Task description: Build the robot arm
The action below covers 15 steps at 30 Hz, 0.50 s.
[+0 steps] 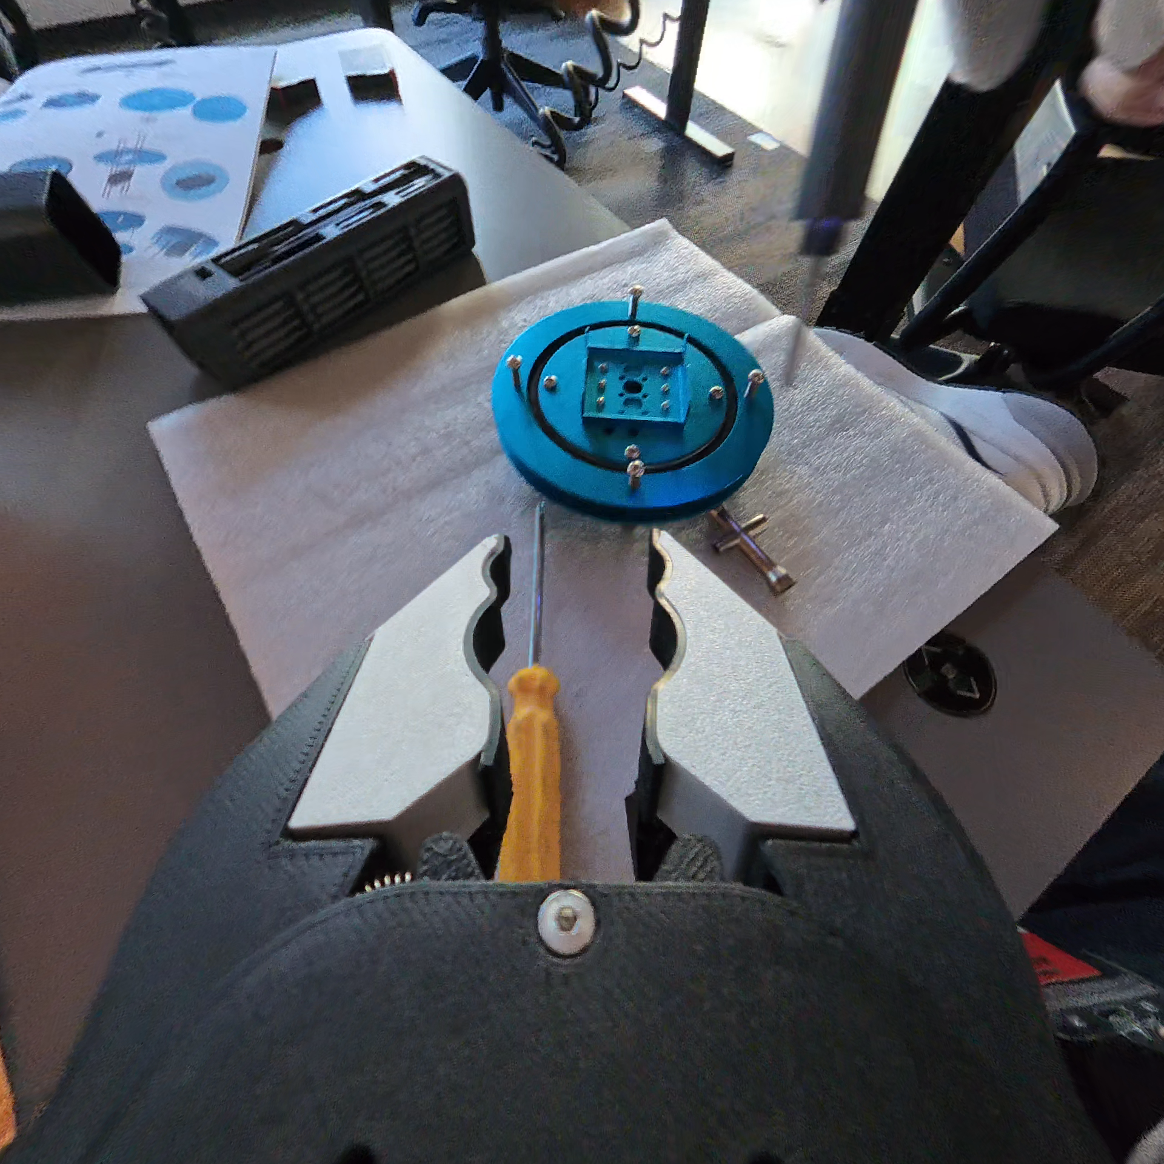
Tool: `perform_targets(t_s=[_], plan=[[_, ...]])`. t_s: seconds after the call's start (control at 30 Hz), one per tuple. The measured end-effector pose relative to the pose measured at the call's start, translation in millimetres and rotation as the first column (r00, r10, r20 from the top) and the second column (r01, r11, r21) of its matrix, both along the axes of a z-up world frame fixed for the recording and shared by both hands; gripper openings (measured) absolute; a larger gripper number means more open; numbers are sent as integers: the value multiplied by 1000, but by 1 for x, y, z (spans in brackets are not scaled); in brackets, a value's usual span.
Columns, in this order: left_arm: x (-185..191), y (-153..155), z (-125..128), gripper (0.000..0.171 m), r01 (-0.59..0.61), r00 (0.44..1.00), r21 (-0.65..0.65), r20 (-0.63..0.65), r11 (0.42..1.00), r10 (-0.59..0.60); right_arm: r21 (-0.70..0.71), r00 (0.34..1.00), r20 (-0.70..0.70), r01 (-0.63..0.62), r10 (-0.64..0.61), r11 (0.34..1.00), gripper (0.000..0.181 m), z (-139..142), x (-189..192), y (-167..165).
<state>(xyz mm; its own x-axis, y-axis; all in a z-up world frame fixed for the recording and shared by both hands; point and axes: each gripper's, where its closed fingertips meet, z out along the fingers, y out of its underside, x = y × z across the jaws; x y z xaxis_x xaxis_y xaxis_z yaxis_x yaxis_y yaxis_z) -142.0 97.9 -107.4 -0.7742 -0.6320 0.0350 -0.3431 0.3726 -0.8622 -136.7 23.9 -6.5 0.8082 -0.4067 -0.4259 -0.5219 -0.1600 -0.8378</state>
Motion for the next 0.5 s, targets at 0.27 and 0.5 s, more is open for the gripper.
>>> perform_targets(t_s=[0.27,0.5], plan=[[-8,14,8,40,-12,998,-93,-60,996,6,92,654,-755,176,-47,980,15,-70,-33,-47],[-13,2,8,39,15,998,-75,-61,997,-20,-100,398,-900,210,-179,973,16,-130,-48,-59]])
